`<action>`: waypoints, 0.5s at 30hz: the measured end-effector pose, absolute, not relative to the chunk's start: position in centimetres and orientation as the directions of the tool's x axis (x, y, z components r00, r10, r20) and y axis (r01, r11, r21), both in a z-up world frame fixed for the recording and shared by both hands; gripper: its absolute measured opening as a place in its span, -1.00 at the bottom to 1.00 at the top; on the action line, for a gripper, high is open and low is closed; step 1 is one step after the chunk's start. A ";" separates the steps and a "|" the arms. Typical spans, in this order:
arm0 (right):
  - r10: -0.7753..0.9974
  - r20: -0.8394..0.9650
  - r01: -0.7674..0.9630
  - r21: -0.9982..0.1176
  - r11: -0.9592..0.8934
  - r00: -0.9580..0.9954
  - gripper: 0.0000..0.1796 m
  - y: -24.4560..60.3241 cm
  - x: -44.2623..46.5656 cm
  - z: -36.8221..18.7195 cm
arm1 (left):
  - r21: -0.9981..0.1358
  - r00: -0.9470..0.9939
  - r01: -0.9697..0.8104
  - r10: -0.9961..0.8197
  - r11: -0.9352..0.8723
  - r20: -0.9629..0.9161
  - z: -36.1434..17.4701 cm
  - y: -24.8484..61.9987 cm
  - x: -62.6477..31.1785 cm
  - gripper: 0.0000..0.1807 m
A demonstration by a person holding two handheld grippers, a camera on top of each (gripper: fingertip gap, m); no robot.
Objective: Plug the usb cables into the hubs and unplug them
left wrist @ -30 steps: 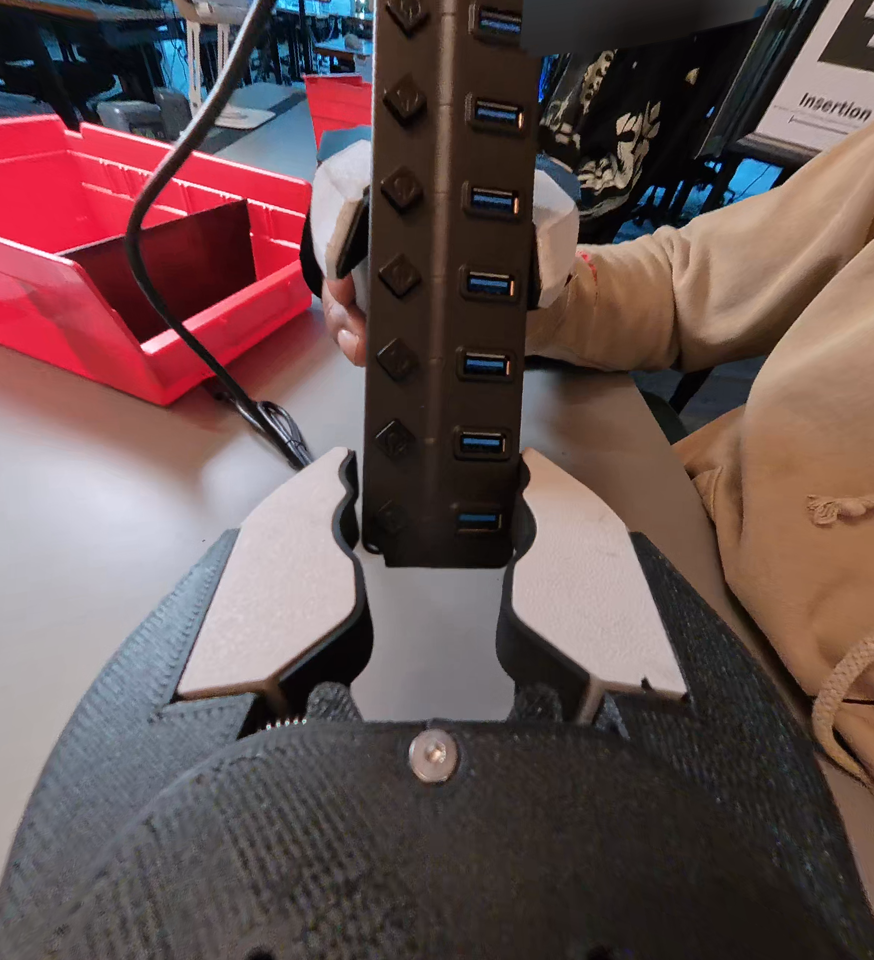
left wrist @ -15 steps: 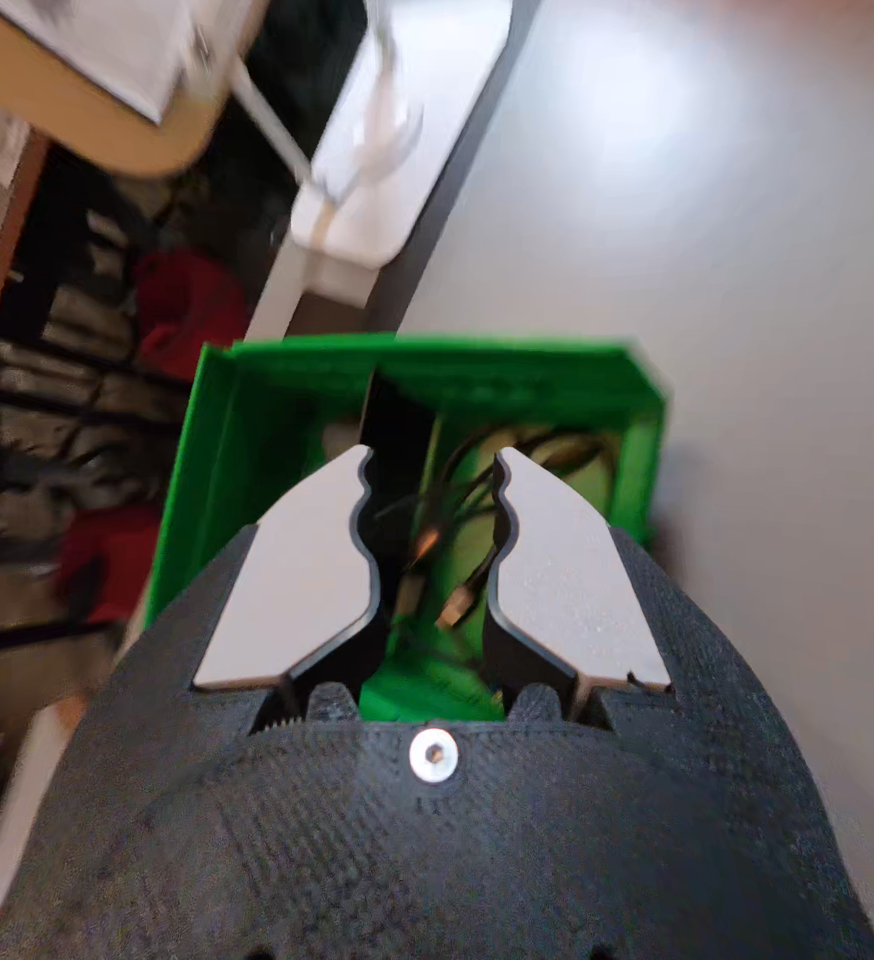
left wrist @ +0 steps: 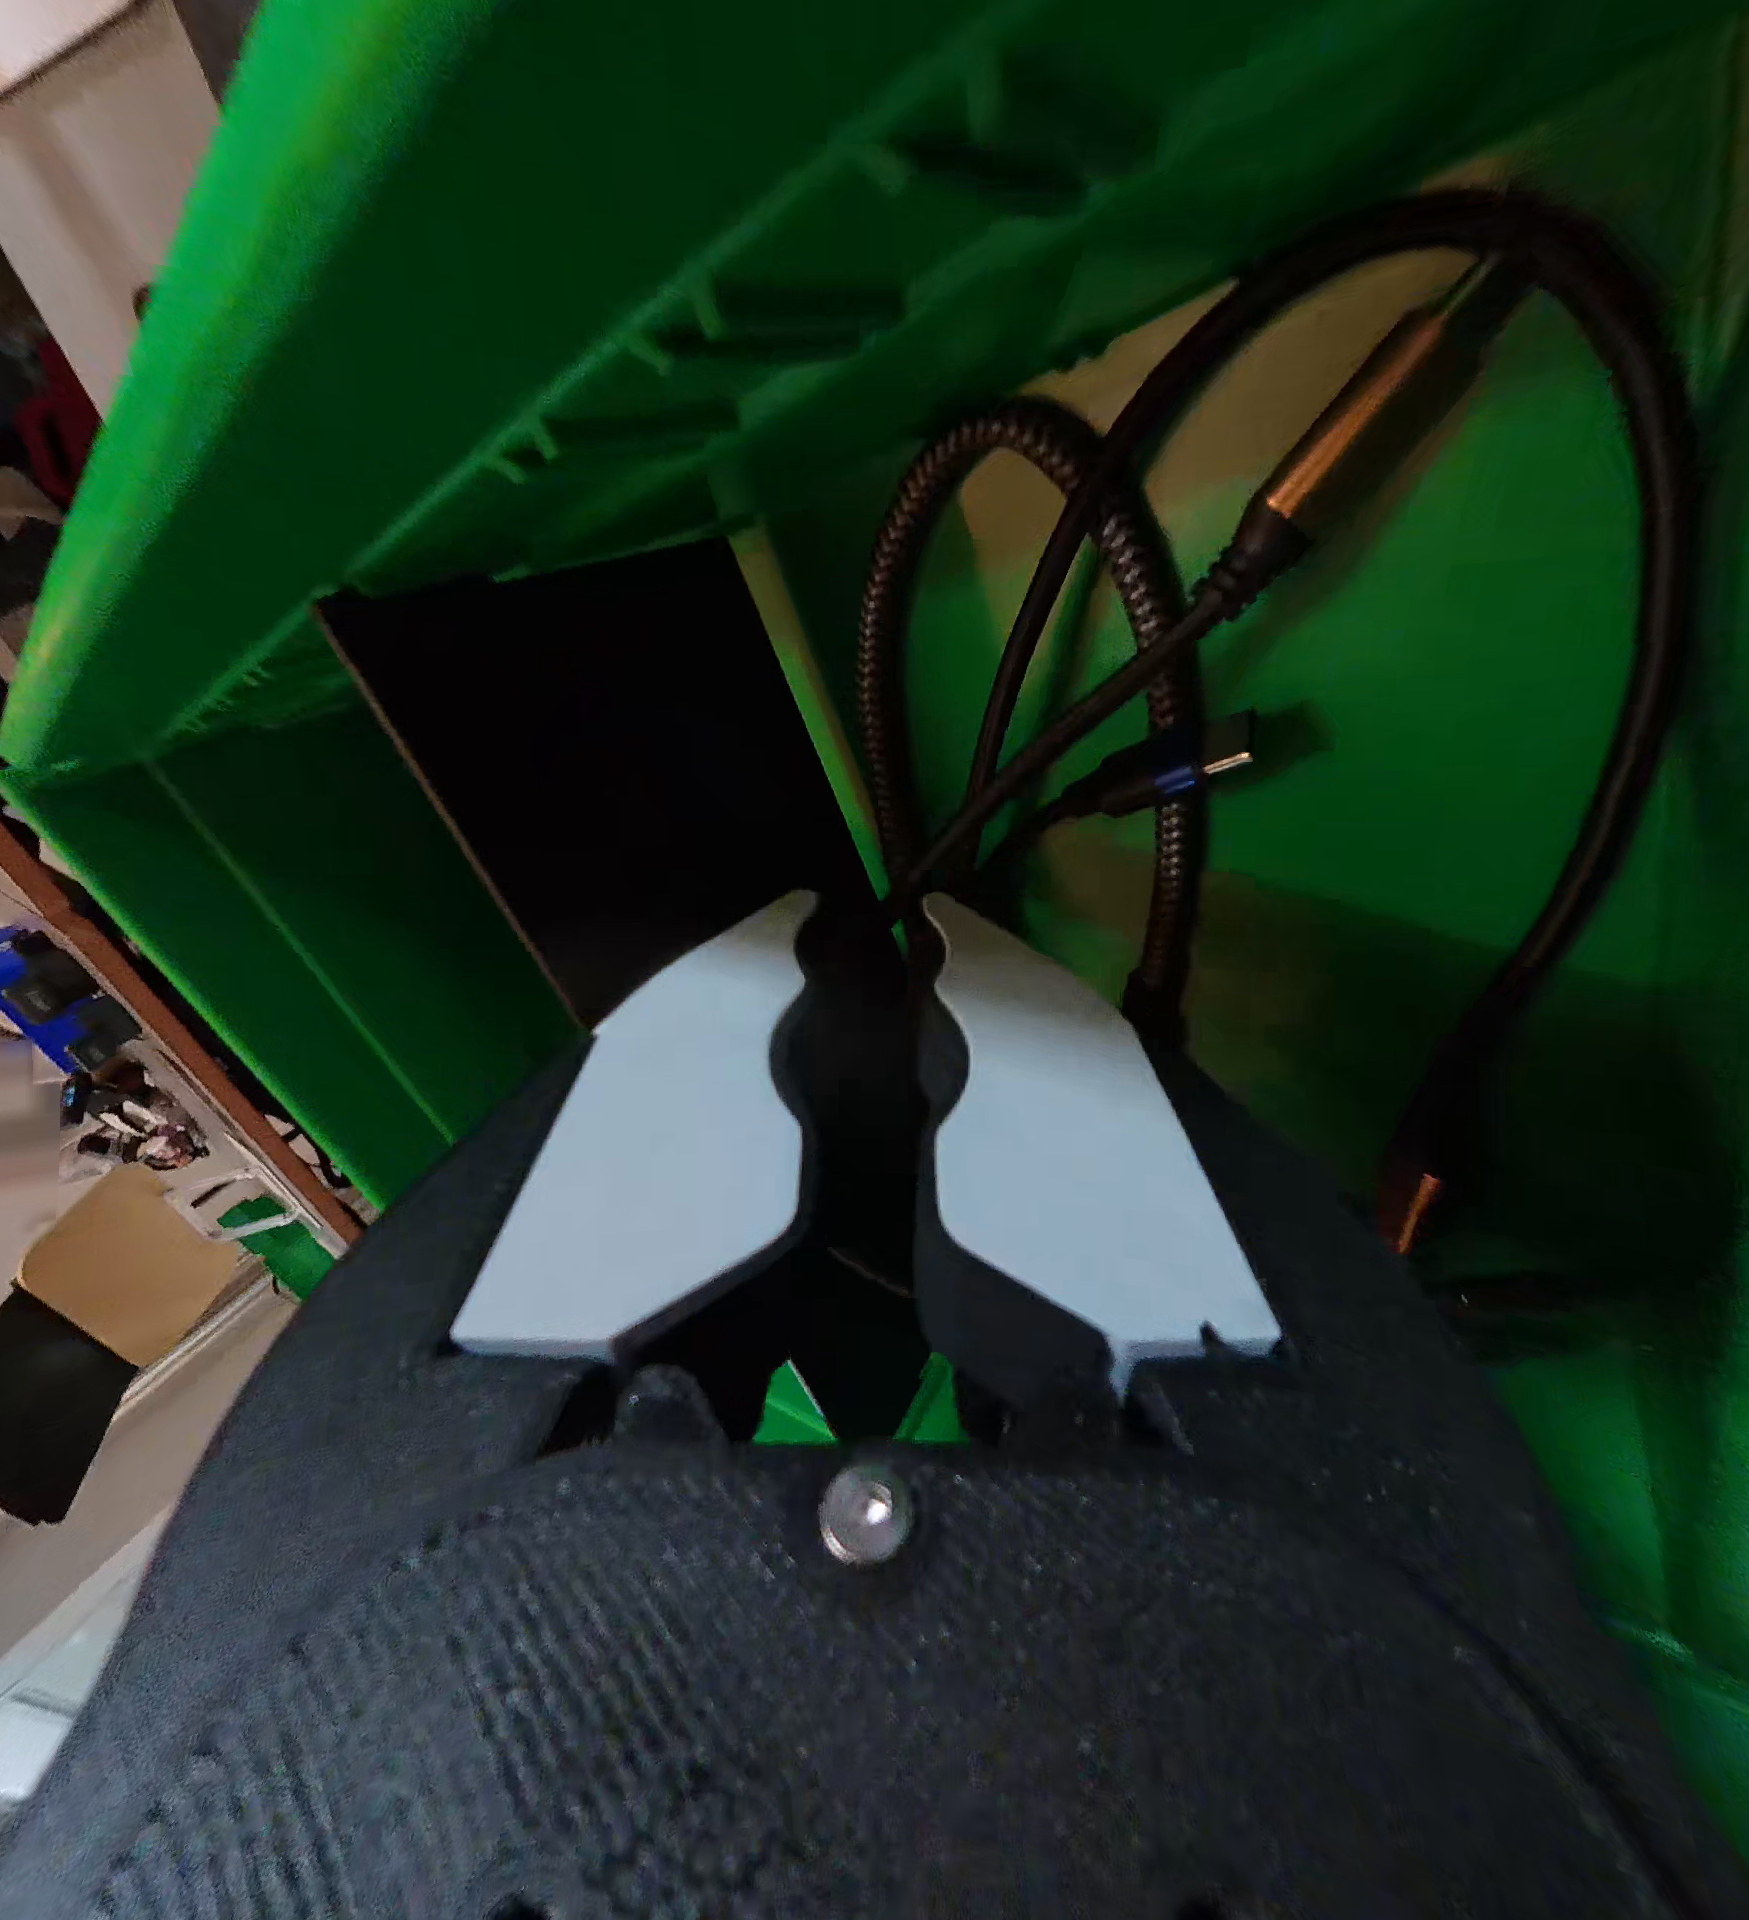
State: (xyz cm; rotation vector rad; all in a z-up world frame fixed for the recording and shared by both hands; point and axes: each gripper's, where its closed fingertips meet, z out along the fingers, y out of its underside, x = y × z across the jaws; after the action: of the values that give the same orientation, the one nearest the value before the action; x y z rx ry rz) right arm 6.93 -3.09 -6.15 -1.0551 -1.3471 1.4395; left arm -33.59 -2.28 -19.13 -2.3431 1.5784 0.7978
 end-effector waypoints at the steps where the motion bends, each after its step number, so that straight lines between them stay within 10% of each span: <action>1: 0.967 -0.017 -0.046 -0.998 -0.030 -0.256 -0.39 -3.1 6.9 -6.2 | 0.118 0.295 -0.899 -0.784 -0.421 -0.546 -19.0 -2.2 -33.8 -0.88; 15: 0.968 -0.022 -0.066 -0.997 -0.039 -0.249 -0.39 -3.0 7.3 -5.7 | -0.512 0.697 -0.713 -0.399 -0.479 -0.596 -0.7 -5.4 -29.8 -0.95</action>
State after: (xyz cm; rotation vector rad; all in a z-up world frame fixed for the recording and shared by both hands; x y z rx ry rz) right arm 7.30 -2.96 -5.74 -1.0498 -1.3217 1.4475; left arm -29.84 -5.36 -0.73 -2.1272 0.8463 0.5164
